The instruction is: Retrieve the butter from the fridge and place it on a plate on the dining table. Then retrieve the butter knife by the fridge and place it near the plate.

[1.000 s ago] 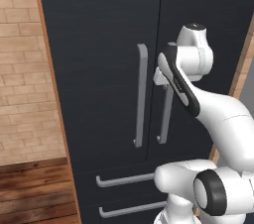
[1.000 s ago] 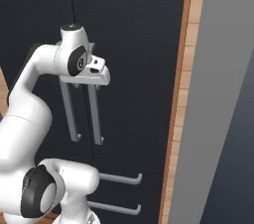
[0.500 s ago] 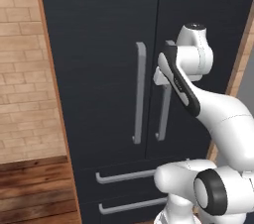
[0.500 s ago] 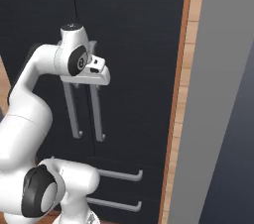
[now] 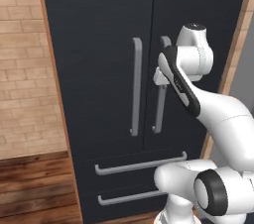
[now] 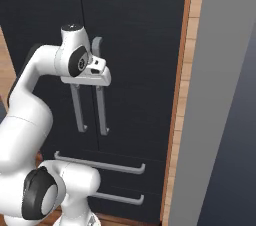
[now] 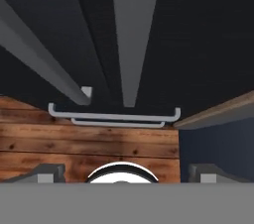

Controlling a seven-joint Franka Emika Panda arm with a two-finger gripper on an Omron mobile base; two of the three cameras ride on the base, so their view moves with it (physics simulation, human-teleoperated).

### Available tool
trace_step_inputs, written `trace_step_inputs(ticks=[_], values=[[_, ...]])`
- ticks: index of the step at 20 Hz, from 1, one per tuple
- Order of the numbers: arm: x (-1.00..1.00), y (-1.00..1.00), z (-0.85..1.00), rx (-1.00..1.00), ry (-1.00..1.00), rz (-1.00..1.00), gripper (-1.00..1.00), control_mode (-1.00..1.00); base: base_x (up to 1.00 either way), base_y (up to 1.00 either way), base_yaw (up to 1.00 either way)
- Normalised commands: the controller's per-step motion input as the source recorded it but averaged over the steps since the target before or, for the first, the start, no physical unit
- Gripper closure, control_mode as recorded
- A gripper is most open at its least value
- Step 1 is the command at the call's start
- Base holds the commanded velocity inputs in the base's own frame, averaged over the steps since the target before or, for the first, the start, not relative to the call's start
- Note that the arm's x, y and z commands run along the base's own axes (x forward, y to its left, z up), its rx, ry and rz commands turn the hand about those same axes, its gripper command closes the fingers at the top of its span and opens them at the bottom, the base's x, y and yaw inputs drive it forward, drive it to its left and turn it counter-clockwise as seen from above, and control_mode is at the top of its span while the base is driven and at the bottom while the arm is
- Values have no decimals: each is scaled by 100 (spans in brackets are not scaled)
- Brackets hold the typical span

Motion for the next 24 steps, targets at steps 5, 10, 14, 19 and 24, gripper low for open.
trace_step_inputs(ticks=[5,10,14,19,24], values=[[0,0,0,0,0,0,-100,100,-40,0,0],[0,0,0,0,0,0,-100,100,-41,0,0],[0,0,0,0,0,0,-100,100,-36,0,0],[0,0,0,0,0,0,-100,100,-4,0,0],[26,0,-1,0,-9,0,-100,-100,3,0,0]])
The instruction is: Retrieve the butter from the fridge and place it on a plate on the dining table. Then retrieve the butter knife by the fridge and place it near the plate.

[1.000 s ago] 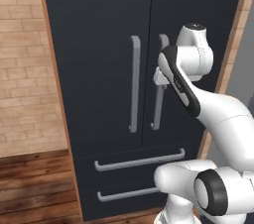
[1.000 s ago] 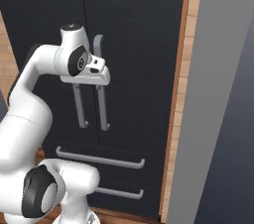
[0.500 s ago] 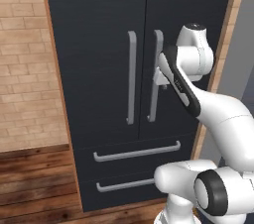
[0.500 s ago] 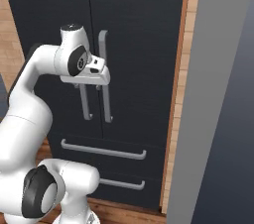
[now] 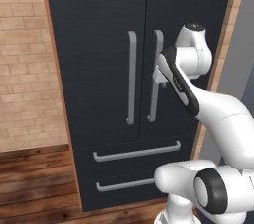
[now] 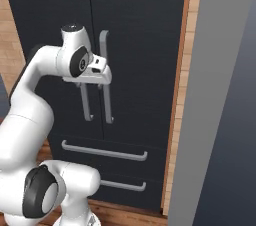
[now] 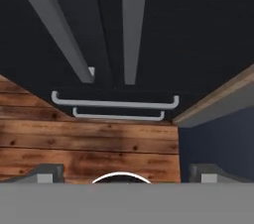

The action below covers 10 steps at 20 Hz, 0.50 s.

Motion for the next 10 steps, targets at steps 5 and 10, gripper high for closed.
trace_step_inputs(ticks=[5,10], values=[[69,0,-4,0,-23,0,-100,-100,0,0,0],[59,0,0,0,-31,1,-100,-100,0,0,0]])
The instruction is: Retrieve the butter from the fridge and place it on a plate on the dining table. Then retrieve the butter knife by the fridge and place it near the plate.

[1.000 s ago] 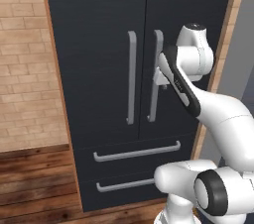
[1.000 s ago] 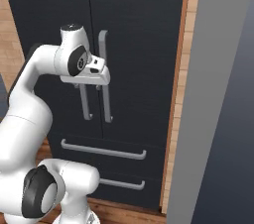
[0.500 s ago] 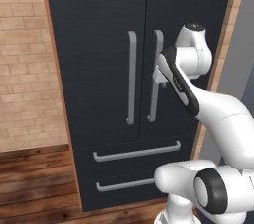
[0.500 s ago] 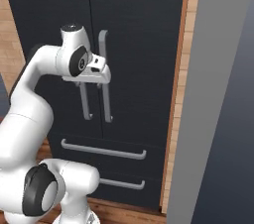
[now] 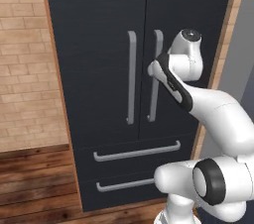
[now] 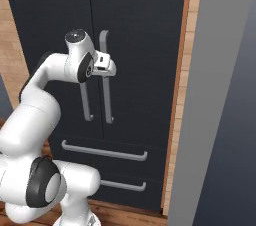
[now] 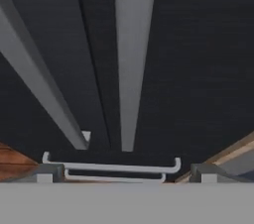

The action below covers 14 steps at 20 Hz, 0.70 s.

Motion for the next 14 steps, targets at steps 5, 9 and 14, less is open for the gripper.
trace_step_inputs(ticks=[5,9,14], values=[[34,-1,0,1,-27,1,-100,-100,0,0,0],[34,0,0,1,-6,0,-100,-100,0,0,0],[36,-1,0,0,0,0,-100,-100,0,0,0]])
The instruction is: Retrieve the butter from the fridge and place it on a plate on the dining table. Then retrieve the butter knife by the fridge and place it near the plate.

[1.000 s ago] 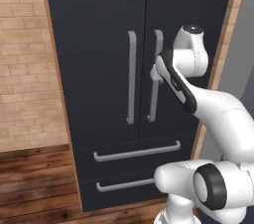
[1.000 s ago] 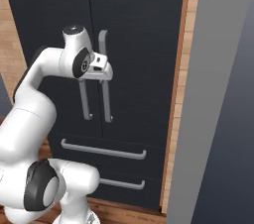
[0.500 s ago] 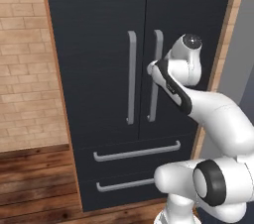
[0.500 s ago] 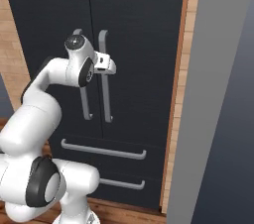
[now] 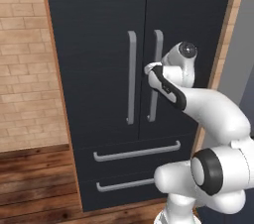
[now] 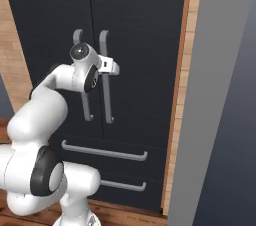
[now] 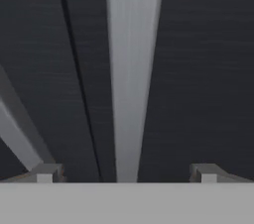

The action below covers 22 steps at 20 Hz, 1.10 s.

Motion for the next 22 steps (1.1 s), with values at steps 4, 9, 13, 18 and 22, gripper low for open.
trace_step_inputs(ticks=[4,9,13,18,22], values=[[48,0,0,0,0,0,-100,-100,0,0,0],[50,-3,-1,0,0,1,-100,-100,0,0,0],[51,-5,-6,0,-1,3,-100,-100,0,0,0],[39,-4,-6,0,-2,6,100,-100,0,0,0],[36,0,-1,0,0,3,100,-100,0,0,0]])
